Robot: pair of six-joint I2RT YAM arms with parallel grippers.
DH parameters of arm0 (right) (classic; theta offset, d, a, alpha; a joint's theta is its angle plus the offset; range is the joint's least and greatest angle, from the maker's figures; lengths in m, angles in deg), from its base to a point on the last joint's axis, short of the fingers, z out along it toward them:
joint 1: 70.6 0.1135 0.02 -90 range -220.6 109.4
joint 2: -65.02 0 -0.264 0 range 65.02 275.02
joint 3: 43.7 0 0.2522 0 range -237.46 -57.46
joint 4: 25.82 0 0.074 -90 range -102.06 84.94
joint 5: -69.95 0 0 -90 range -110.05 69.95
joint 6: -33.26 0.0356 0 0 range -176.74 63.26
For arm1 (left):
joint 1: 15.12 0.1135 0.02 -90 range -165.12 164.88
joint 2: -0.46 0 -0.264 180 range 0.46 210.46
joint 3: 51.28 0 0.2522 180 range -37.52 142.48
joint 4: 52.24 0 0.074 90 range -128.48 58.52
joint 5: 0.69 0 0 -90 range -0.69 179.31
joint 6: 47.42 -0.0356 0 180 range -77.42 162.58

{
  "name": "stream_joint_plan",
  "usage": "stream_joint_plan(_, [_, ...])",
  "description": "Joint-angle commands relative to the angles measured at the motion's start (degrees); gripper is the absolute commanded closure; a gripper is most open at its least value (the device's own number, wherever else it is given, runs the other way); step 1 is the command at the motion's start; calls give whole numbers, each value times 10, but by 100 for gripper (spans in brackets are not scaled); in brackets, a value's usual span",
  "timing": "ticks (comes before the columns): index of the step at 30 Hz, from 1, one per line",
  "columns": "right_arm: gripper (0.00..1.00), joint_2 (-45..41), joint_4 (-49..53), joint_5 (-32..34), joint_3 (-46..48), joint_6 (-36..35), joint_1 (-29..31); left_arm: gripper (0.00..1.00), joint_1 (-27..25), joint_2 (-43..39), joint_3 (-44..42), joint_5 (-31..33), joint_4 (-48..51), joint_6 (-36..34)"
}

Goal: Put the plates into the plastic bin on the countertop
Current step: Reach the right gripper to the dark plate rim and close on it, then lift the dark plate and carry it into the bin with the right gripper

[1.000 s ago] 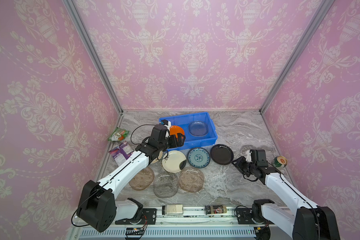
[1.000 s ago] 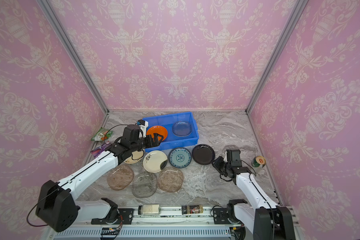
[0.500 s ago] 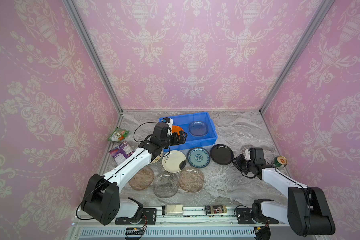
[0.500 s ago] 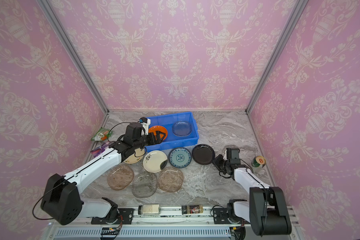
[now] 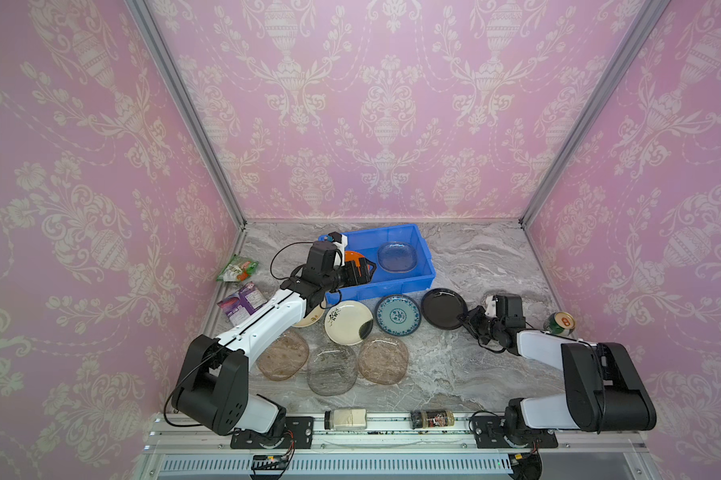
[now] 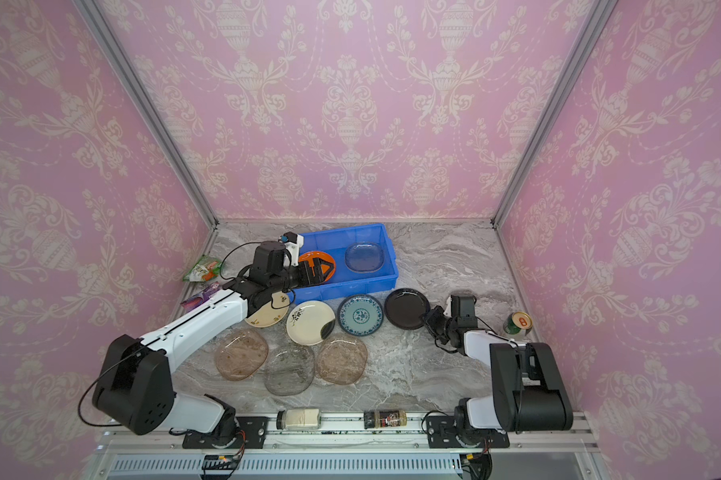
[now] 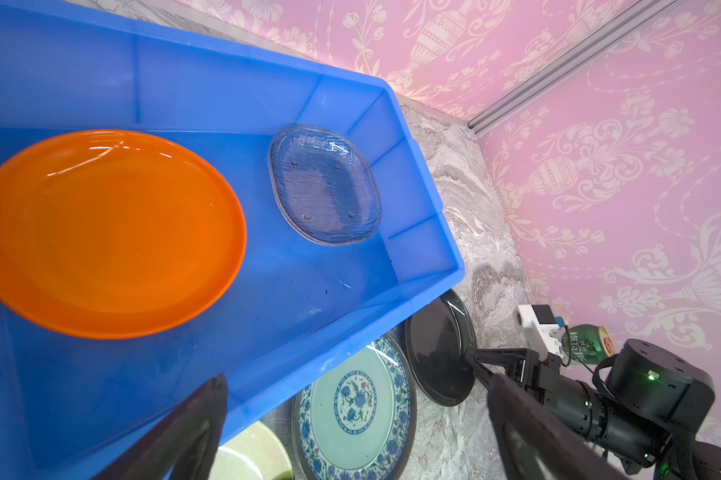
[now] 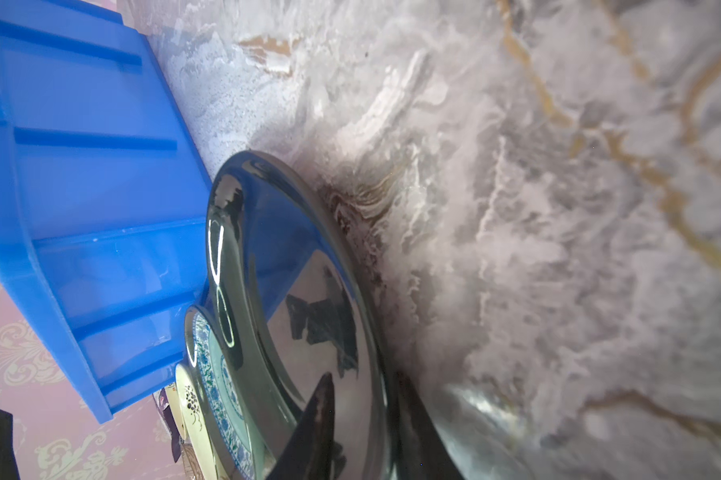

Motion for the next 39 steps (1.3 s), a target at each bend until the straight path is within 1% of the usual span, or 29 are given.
stream_joint_plan(1, [76, 24, -21, -3, 24, 22, -3, 1, 4, 4, 10, -17, -11, 10])
stream_joint_plan(6, [84, 13, -13, 7, 31, 19, -5, 1, 6, 7, 10, -16, -9, 7])
stream_joint_plan(11, [96, -24, 33, 24, 27, 2, -5, 1, 9, 14, 7, -18, -13, 8])
stream_joint_plan(14, [100, -54, 70, 35, 20, -9, -6, 1, 10, 16, 7, -22, -16, 9])
stream_joint_plan(18, [100, -106, 132, 54, 7, -30, -6, 1, 13, 16, 2, -21, -19, 9])
stream_joint_plan(22, [100, -178, 219, 87, -22, -55, -6, 1, 18, 11, -4, -19, -20, 8])
stream_joint_plan(28, [100, -274, 356, 137, -112, -99, -6, 1, 30, -5, -14, -9, -20, 1])
stream_joint_plan(31, [100, -298, 395, 144, -168, -113, -6, 1, 41, -16, -17, -5, -18, -3])
stream_joint_plan(33, [100, -296, 399, 137, -205, -115, -2, 1, 49, -25, -19, -4, -17, -7])
stream_joint_plan(35, [100, -276, 391, 129, -248, -112, 7, 1, 60, -33, -23, -4, -16, -8])
stream_joint_plan(39, [100, -180, 356, 100, -351, -117, 46, 1, 79, -45, -27, -9, -17, -9])
